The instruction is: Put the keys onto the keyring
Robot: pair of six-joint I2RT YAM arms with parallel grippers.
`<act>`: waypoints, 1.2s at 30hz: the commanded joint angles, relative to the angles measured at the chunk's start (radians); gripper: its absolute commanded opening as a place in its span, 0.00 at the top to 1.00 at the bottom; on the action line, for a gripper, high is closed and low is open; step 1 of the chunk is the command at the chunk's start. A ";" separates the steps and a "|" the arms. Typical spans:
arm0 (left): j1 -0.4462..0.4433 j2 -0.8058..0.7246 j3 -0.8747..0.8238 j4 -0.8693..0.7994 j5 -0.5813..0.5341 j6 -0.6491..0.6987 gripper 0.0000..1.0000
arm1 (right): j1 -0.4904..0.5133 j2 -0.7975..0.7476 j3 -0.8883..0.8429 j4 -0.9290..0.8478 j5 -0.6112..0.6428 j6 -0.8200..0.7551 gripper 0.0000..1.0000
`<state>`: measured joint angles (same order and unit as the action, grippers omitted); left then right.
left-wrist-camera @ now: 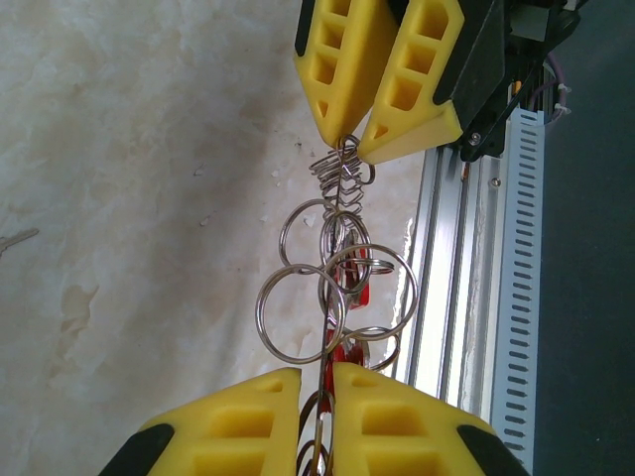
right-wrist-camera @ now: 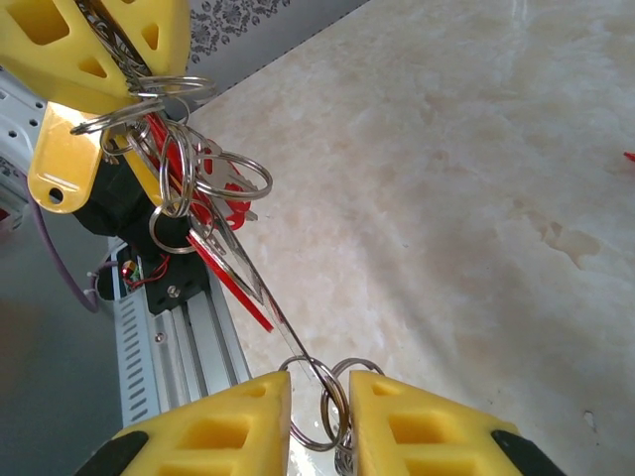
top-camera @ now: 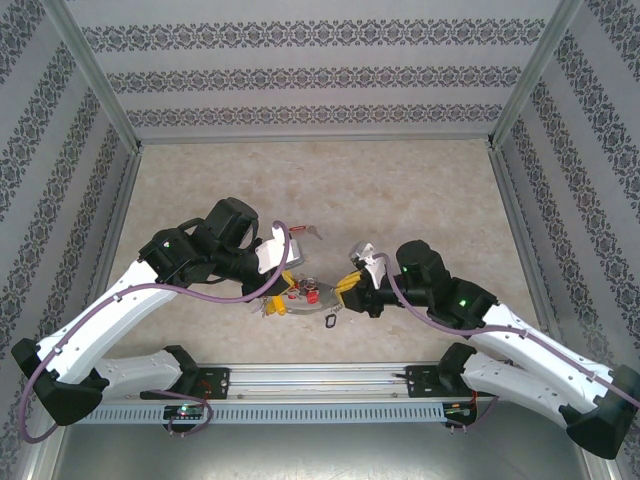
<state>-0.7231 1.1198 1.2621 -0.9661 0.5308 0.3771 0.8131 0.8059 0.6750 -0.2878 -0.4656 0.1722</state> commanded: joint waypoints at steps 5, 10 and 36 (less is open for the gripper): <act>0.014 -0.015 0.004 0.058 0.012 -0.014 1.00 | 0.003 0.009 0.032 0.031 -0.074 -0.014 0.78; 0.016 -0.012 0.005 0.060 0.012 -0.016 1.00 | 0.008 0.008 0.021 0.016 -0.065 -0.016 0.73; 0.019 -0.006 -0.003 0.060 -0.020 -0.016 1.00 | 0.018 0.021 0.070 0.008 -0.025 -0.041 1.00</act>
<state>-0.7177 1.1198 1.2587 -0.9646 0.5236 0.3733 0.8158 0.8509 0.6899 -0.3004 -0.4789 0.1368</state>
